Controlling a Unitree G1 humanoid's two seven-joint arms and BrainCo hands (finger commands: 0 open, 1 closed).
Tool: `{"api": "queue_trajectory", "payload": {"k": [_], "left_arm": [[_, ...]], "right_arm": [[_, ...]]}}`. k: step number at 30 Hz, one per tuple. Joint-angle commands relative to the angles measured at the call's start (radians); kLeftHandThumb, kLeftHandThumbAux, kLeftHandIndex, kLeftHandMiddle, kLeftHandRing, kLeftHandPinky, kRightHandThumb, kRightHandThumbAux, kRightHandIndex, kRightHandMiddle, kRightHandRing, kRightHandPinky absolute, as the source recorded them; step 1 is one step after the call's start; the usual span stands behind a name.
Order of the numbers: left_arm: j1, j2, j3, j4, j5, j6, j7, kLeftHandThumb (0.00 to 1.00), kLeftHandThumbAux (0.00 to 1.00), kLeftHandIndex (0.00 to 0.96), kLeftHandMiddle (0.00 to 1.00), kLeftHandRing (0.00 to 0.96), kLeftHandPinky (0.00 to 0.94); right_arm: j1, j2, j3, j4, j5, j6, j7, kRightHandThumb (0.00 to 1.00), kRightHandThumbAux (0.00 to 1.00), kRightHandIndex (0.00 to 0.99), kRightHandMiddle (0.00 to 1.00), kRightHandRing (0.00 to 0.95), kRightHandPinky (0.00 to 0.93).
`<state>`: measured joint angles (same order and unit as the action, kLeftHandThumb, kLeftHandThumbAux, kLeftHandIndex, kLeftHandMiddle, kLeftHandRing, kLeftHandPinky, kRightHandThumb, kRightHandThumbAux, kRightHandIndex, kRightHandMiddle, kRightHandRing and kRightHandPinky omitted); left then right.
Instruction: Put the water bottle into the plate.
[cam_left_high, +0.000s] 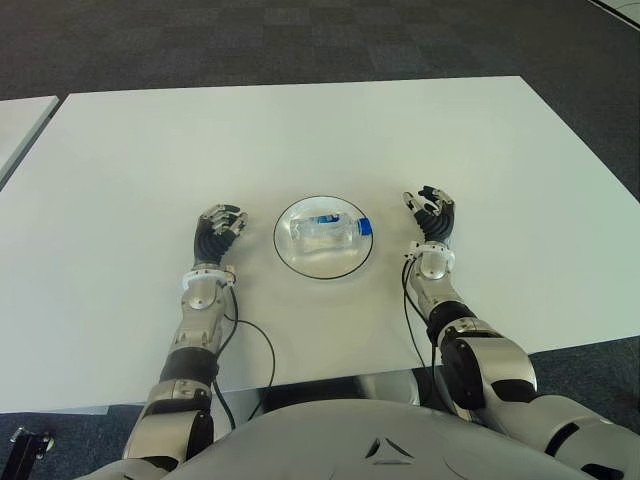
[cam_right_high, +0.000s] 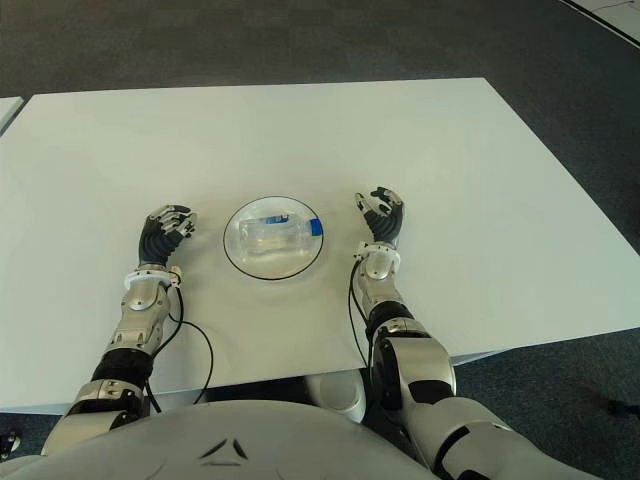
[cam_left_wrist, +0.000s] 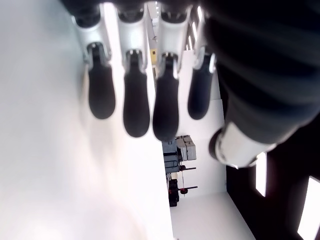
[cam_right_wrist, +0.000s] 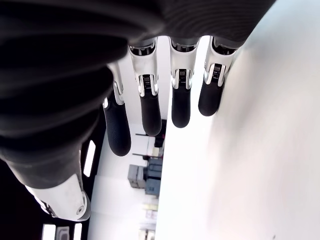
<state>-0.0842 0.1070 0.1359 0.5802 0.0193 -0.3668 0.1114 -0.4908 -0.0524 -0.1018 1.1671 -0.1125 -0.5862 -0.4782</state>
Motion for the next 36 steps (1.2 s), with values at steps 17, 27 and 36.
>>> {"api": "queue_trajectory", "payload": {"k": [17, 27, 36], "left_arm": [[0.012, 0.011, -0.004, 0.038, 0.004, 0.002, -0.028, 0.706, 0.712, 0.433, 0.587, 0.582, 0.561], [0.011, 0.016, -0.006, 0.04, 0.002, 0.0, -0.038, 0.705, 0.714, 0.433, 0.582, 0.576, 0.552], [0.012, 0.01, -0.001, 0.039, -0.009, -0.003, -0.041, 0.704, 0.714, 0.432, 0.576, 0.567, 0.543]], "right_arm": [[0.046, 0.031, 0.01, 0.023, 0.007, -0.044, 0.069, 0.706, 0.728, 0.433, 0.617, 0.605, 0.605], [0.062, -0.001, 0.029, -0.012, 0.026, -0.081, 0.317, 0.708, 0.727, 0.435, 0.669, 0.675, 0.704], [0.071, -0.005, 0.016, -0.039, 0.034, -0.07, 0.362, 0.71, 0.727, 0.436, 0.713, 0.719, 0.706]]}}
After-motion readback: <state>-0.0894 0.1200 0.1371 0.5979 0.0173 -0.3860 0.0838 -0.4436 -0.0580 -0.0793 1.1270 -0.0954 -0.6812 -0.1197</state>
